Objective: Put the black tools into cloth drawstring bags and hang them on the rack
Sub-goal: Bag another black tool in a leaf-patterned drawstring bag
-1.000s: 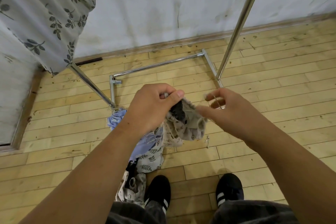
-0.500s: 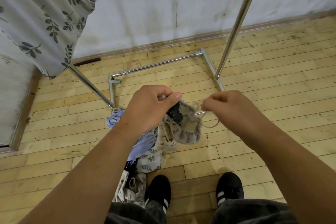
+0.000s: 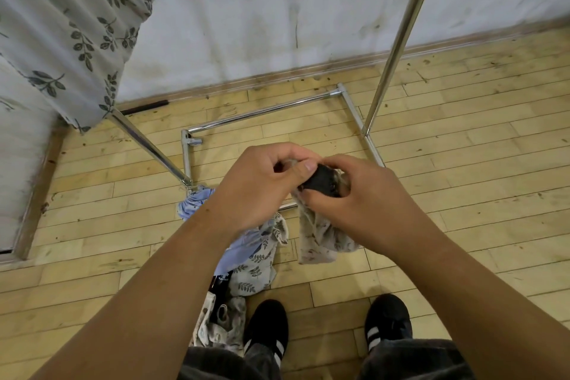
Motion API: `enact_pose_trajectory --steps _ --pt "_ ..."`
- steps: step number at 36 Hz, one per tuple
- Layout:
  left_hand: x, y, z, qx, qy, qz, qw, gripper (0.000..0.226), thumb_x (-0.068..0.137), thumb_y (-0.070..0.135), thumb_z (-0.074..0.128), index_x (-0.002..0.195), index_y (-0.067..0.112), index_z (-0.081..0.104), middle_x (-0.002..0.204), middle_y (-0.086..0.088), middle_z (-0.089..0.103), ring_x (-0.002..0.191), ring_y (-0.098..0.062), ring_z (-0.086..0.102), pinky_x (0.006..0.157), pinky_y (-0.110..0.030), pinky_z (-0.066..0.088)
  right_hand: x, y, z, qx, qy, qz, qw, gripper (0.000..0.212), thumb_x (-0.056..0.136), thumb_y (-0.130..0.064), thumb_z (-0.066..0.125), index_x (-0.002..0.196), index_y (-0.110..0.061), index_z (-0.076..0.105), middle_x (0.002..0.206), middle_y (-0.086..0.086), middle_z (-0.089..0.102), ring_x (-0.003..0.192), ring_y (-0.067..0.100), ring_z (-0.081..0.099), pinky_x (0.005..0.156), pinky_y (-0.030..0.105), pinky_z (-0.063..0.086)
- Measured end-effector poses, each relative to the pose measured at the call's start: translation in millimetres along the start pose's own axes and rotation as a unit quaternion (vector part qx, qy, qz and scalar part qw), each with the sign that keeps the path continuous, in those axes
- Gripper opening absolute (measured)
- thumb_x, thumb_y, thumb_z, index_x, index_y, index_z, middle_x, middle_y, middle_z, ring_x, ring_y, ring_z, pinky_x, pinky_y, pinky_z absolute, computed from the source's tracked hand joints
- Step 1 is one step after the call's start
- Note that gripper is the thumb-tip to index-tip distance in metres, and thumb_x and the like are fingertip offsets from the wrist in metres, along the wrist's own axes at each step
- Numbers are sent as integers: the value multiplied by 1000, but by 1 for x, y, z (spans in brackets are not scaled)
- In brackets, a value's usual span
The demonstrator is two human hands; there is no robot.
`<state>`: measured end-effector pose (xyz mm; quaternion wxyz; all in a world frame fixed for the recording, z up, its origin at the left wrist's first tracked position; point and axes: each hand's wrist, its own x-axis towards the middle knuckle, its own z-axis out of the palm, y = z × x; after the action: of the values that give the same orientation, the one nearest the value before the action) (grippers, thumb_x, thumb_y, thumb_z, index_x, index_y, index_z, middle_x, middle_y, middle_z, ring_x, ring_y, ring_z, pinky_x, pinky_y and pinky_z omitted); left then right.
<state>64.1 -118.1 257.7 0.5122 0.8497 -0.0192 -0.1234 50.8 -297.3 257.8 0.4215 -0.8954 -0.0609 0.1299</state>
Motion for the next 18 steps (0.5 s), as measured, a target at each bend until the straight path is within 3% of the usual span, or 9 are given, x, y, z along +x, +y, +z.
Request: enact_pose_trajectory --steps 2,5,8,10,13,15,18 --pt "1 -3 -5 -1 10 -9 1000 18 101 20 64 108 32 77 63 7 44 51 -7 37 49 -18 35 2 3 -4 -19 33 19 999 34 86 -47 72 114 -27 68 89 -16 67 81 1 63 63 18 52" --pt "2 -7 -10 58 44 -21 997 27 100 11 61 113 33 72 67 5 41 50 -6 37 48 -13 36 6 11 -12 -10 71 64 995 32 88 -44 71 116 -29 64 85 -22 59 78 -6 57 59 9 43" --pt "-1 -5 -2 70 78 -46 993 18 98 29 65 113 40 62 75 7 51 60 -9 53 57 -14 44 8 14 -16 15 92 88 992 23 88 -45 70 104 -35 57 81 -23 59 71 -5 58 50 8 44" --pt "-2 -2 7 53 43 -108 992 19 95 41 66 111 39 55 89 8 61 76 -16 68 67 -27 55 8 13 -17 38 100 98 989 21 88 -46 70 101 -36 57 78 -20 62 69 -3 60 49 7 45" --pt "-5 -3 20 58 -68 -158 983 16 91 40 67 101 34 56 100 6 67 85 -24 74 77 -46 64 7 9 -18 65 116 107 985 23 88 -44 71 104 -33 58 80 -14 65 68 -1 60 47 6 43" --pt "-8 -4 29 68 -114 -153 979 16 89 42 69 94 30 59 98 5 71 86 -23 74 76 -47 64 8 7 -18 95 128 113 981 26 88 -42 71 107 -30 59 81 -10 66 68 1 62 45 4 41" --pt "-13 -6 48 139 -108 -143 974 38 87 63 66 95 29 53 95 7 68 85 -19 69 71 -39 59 8 3 -19 122 145 117 975 28 88 -45 70 110 -30 61 79 -10 69 67 1 65 46 4 41"
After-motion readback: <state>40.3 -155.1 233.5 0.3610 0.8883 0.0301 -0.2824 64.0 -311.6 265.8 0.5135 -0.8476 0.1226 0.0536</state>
